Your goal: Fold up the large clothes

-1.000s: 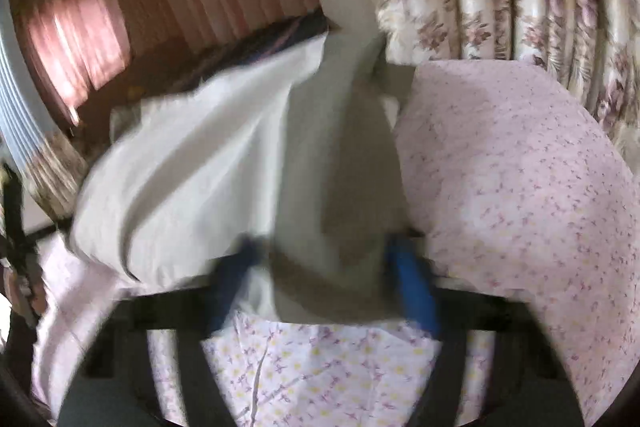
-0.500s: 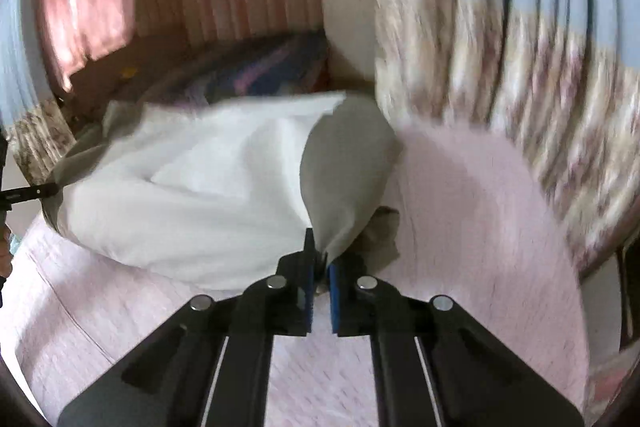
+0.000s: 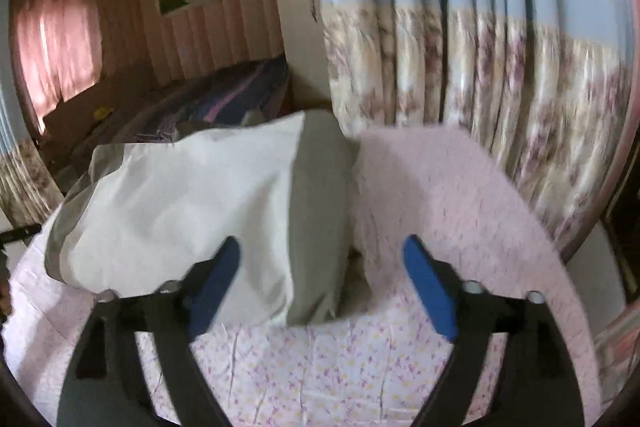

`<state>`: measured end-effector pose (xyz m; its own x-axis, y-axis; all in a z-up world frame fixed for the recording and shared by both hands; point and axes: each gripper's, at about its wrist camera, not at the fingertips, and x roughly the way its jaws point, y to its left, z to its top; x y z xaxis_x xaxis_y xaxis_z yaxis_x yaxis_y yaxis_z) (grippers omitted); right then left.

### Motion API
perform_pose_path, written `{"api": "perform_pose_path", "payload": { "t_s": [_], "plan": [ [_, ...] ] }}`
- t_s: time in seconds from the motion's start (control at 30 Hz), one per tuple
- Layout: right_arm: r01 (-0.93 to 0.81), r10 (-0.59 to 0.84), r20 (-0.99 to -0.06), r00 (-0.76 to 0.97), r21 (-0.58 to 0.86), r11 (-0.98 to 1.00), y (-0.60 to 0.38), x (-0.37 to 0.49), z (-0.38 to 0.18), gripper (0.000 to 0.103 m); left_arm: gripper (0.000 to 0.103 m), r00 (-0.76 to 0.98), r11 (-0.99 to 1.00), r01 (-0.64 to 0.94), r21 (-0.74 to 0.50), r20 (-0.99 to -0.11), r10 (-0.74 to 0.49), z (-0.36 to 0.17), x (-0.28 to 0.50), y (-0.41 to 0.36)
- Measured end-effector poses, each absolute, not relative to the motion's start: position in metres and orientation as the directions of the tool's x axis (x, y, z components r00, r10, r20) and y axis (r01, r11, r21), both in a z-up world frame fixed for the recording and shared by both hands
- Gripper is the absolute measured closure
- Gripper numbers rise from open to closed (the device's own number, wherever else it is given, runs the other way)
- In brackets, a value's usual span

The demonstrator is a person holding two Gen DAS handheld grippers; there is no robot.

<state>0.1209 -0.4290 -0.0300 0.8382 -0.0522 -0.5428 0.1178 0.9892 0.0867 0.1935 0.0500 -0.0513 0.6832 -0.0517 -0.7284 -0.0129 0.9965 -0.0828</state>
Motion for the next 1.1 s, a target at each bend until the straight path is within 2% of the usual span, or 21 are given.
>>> {"api": "perform_pose_path", "payload": {
  "t_s": [0.17, 0.27, 0.3, 0.33, 0.37, 0.43, 0.5, 0.63, 0.73, 0.83, 0.97, 1.1],
  "plan": [
    [0.013, -0.012, -0.514, 0.858, -0.002, 1.000, -0.391, 0.145, -0.031, 0.015, 0.003, 0.667, 0.982, 0.053, -0.179, -0.726, -0.168, -0.042, 0.195, 0.017],
    [-0.047, 0.045, -0.512, 0.858, 0.009, 0.999, -0.379, 0.166, -0.036, 0.019, 0.003, 0.648, 0.983, 0.082, -0.165, -0.740, -0.178, -0.041, 0.208, -0.012],
    [-0.066, 0.073, -0.526, 0.848, 0.032, 0.997, -0.377, 0.176, -0.042, 0.028, 0.003, 0.656, 0.982, 0.117, -0.147, -0.731, -0.188, -0.040, 0.213, -0.026],
    [-0.096, 0.110, -0.553, 0.826, 0.054, 0.994, -0.371, 0.183, -0.046, 0.051, 0.003, 0.663, 0.983, 0.134, -0.125, -0.726, -0.183, -0.041, 0.215, -0.037],
    [-0.112, 0.127, -0.572, 0.811, 0.062, 0.992, -0.369, 0.189, -0.050, 0.059, 0.003, 0.665, 0.986, 0.140, -0.091, -0.729, -0.162, -0.045, 0.221, -0.047],
    [-0.136, 0.138, -0.608, 0.782, 0.049, 0.989, -0.363, 0.202, -0.062, 0.059, 0.004, 0.649, 0.990, 0.136, -0.041, -0.751, -0.120, -0.056, 0.236, -0.058],
    [-0.133, 0.090, -0.632, 0.769, -0.020, 0.991, -0.360, 0.212, -0.074, 0.065, 0.012, 0.626, 0.993, 0.118, -0.012, -0.775, -0.084, -0.073, 0.248, -0.058],
    [-0.116, 0.057, -0.676, 0.735, -0.043, 0.992, -0.381, 0.227, -0.088, 0.079, 0.013, 0.582, 0.993, 0.097, -0.067, -0.806, -0.112, -0.095, 0.269, -0.029],
    [-0.093, 0.091, -0.710, 0.698, 0.036, 0.995, -0.399, 0.239, -0.095, 0.099, 0.012, 0.560, 0.991, 0.109, -0.084, -0.818, -0.131, -0.099, 0.275, -0.022],
    [-0.093, 0.096, -0.727, 0.680, 0.044, 0.995, -0.399, 0.247, -0.103, 0.101, 0.011, 0.543, 0.991, 0.121, -0.059, -0.832, -0.116, -0.106, 0.279, -0.027],
    [-0.103, 0.104, -0.736, 0.668, 0.047, 0.994, -0.401, 0.256, -0.108, 0.103, 0.007, 0.505, 0.987, 0.111, -0.116, -0.849, -0.156, -0.114, 0.290, -0.018],
    [-0.098, 0.113, -0.745, 0.657, 0.064, 0.993, -0.403, 0.257, -0.108, 0.103, 0.004, 0.478, 0.987, 0.125, -0.106, -0.865, -0.153, -0.116, 0.296, -0.019]
  ]
}}
